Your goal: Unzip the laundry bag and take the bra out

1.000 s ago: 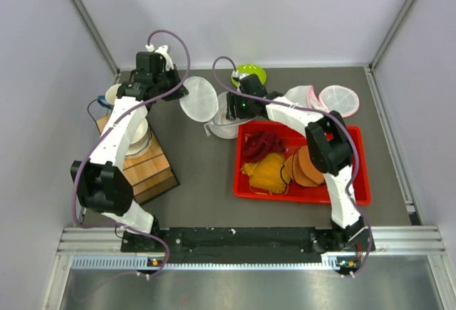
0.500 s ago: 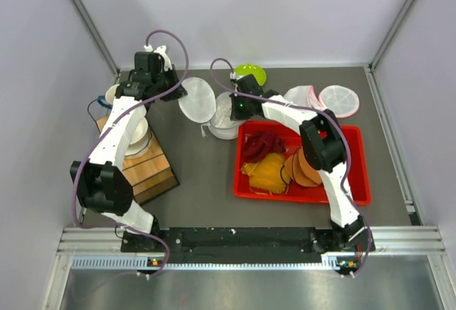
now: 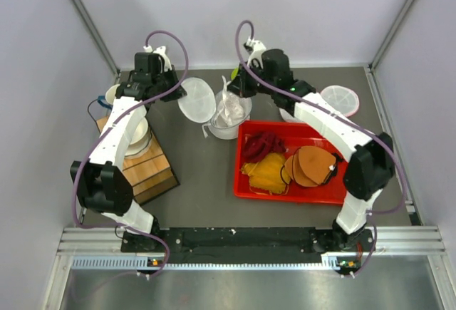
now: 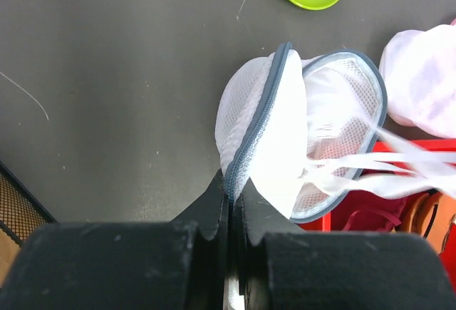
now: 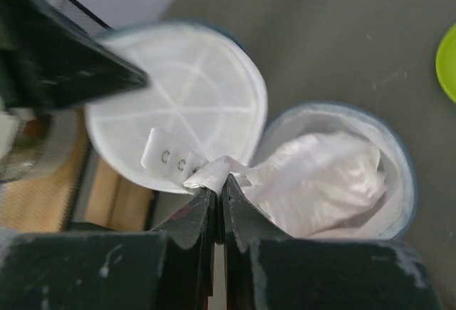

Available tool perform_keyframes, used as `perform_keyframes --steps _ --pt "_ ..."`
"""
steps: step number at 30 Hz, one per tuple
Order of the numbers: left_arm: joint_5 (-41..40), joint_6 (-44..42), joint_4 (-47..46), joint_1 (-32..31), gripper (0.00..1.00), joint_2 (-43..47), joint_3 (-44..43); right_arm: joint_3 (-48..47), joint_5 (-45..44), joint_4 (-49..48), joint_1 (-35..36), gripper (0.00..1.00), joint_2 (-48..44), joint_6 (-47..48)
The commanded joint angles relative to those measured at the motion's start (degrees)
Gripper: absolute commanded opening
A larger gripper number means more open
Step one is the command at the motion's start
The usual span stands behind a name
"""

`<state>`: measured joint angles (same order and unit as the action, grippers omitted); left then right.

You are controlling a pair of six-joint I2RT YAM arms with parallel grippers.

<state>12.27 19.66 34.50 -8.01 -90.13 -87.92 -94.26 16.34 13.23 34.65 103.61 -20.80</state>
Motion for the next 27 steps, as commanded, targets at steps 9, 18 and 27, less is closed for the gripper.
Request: perform_keyframes --steps 9,18,27 --pt "-0.85 0.12 -2.16 0.28 0.00 0.31 0.56 1.37 -1.12 -7.08 0.77 0.00 -17.21 -1.44" --pt "-0.58 -0.15 -1.89 0.28 0.00 0.66 0.64 -4.79 -6.05 -6.91 0.59 0.00 -22.57 -1.00" --pt "-0.23 1.17 -1.72 0.28 0.00 0.92 -2.25 3.63 -14.74 -0.16 -0.46 0.00 -35.47 4.79"
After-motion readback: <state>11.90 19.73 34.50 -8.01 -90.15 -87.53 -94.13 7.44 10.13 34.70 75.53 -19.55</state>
